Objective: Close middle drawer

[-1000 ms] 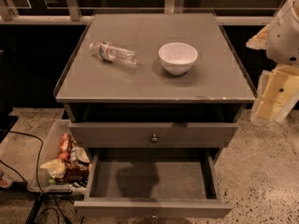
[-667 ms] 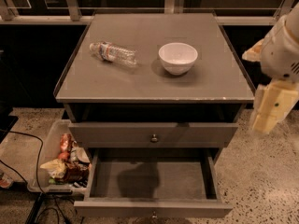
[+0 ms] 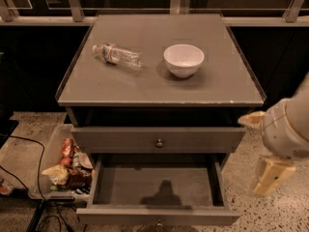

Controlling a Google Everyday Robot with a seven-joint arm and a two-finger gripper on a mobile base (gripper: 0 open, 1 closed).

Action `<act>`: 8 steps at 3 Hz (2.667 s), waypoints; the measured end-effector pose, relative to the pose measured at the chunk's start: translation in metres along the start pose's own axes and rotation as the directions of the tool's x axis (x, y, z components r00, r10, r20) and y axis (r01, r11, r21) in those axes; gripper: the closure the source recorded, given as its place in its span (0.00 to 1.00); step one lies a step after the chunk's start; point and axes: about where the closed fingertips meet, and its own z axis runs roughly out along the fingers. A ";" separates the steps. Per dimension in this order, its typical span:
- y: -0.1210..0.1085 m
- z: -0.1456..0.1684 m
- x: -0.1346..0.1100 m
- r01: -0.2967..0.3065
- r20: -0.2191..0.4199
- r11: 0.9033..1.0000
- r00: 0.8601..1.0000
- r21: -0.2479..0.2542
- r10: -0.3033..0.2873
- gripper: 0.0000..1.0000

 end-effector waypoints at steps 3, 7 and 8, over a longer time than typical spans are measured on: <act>0.020 0.053 0.020 -0.026 0.081 1.000 0.996 0.013 0.024 0.85; 0.063 0.237 0.042 -0.109 0.203 0.994 0.973 -0.010 0.108 1.00; 0.054 0.238 0.042 -0.117 0.206 0.993 0.972 0.024 0.110 1.00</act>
Offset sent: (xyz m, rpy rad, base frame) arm -0.0122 -0.0039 -0.0486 0.0688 0.0012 -0.0058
